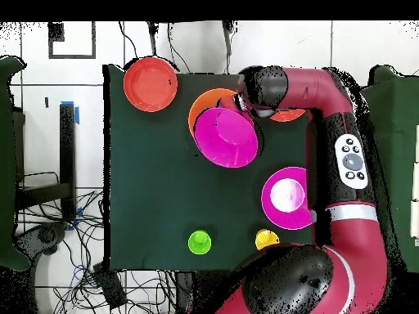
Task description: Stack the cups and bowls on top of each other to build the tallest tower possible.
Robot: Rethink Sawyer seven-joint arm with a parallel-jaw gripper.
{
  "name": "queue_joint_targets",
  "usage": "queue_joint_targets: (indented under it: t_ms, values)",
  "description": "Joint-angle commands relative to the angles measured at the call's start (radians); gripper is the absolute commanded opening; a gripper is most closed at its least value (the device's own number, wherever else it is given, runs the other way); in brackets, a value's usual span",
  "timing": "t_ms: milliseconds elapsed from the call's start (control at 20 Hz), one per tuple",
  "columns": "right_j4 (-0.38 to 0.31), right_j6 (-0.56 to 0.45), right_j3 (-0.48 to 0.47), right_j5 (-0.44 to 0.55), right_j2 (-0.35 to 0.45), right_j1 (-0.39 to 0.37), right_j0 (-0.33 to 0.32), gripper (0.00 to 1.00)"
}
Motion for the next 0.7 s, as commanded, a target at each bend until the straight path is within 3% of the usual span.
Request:
queue_joint_targets:
  t_ms: [50,450,700]
  values:
    - [-0.093,-0.383,0.104,0.045,-0.035,-0.020,-0.034,1.00]
    - [-0.080,-0.443,0.137,0.105,-0.021,-0.067,-0.069,1.00]
    - [-0.037,-0.352,0.195,0.120,-0.011,-0.103,-0.045,1.00]
